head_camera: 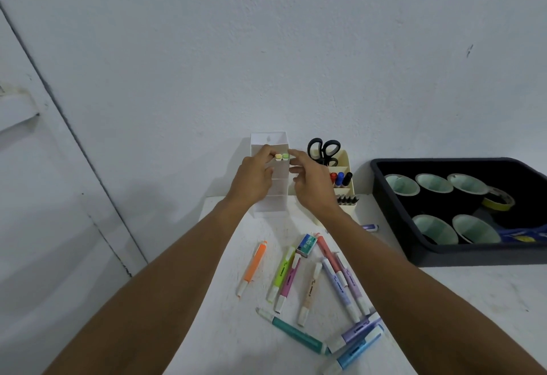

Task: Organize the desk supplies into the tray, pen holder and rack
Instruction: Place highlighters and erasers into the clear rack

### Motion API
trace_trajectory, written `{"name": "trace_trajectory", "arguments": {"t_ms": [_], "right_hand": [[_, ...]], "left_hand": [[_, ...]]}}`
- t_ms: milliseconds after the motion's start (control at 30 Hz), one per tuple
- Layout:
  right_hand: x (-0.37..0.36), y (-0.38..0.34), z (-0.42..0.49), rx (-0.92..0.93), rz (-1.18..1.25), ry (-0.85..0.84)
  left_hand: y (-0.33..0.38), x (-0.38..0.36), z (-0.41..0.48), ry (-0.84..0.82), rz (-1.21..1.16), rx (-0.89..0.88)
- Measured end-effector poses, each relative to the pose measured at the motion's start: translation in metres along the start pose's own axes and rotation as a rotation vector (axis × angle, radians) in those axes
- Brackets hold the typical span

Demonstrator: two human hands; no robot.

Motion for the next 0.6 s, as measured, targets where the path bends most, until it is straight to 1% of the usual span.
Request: {"name": "trace_trajectory", "arguments": {"t_ms": [67,133,267,367,600], "right_hand": [[0.000,0.004,-0.001,-0.082,0.015,-0.008],[0.000,0.006,-0.001,-0.110,0.010,-0.009],[0.001,-0.004,-0.004,-0.049,-0.003,0.003],[-0.001,-0.007,-0.004,-0.002,-0.004,-0.012],[0.000,-0.012,-0.007,-0.023,0.021,-0.041]], "left_hand": [[0.000,-0.002,0.001,-0.036,-0.012,0.012],[0.001,-0.002,0.002,-0.059,-0.020,0.019],[0.004,-0.005,0.004,-0.090,-0.042,0.042],[0.004,-0.006,0.003,-0.096,-0.017,0.049],[0.005,-0.005,-0.005,-0.080,-0.003,0.057]]}}
Point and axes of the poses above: each hand's wrist, its own z-axis towards the middle knuckle, its own x-axis out of the back of the hand, y = z × x, the point moved 6 cm from there along z, towards the middle knuckle, and after that the axes turned 6 degrees about z, right-handed, at the moved point
